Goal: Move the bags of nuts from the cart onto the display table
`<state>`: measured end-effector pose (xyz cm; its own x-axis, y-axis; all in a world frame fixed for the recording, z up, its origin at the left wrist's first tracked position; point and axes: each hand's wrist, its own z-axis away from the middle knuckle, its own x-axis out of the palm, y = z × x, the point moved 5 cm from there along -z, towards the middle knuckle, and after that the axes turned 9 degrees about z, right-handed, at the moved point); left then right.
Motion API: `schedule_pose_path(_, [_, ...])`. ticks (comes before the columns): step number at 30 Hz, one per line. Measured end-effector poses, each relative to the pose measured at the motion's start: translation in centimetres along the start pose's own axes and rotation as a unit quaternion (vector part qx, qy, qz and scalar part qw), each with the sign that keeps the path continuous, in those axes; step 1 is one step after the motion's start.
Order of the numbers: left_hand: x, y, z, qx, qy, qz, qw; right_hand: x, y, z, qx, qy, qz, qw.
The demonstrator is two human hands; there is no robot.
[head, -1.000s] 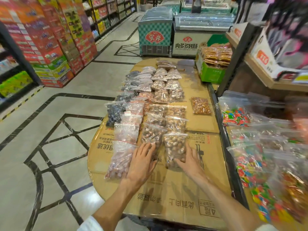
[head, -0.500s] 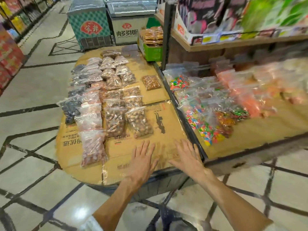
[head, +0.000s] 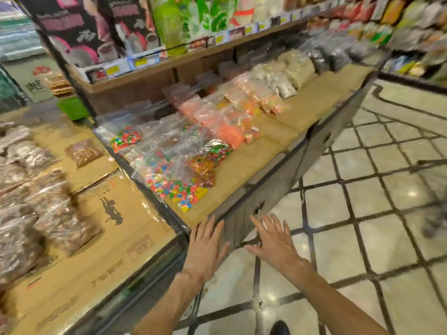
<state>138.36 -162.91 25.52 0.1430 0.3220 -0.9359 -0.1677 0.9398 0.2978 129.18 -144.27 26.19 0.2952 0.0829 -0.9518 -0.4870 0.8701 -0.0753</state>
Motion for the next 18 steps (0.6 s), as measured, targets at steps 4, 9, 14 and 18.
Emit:
schedule_pose_path(4, [2.4,9.6,-6.7,0.053,-0.008,-0.001,0.999,-0.1,11.6,0.2,0.047,0.012,-0.027,0.998])
schedule_pose_path(9, [4.6,21.2,-14.1,0.120,-0.034,0.011,0.992,-0.8,23.9,1.5,0.119,0.032,-0.067,0.990])
schedule_pose_path(14, [7.2,30.3,-21.5,0.177,-0.056,0.002,0.983,-1.6,34.4,1.6,0.196,0.040,-0.074,0.977])
schedule_pose_path(18, [8.5,37.2,-28.4,0.235,-0.062,-0.008,0.970,-2.0,42.2,0.0,0.248,0.048,-0.085,0.964])
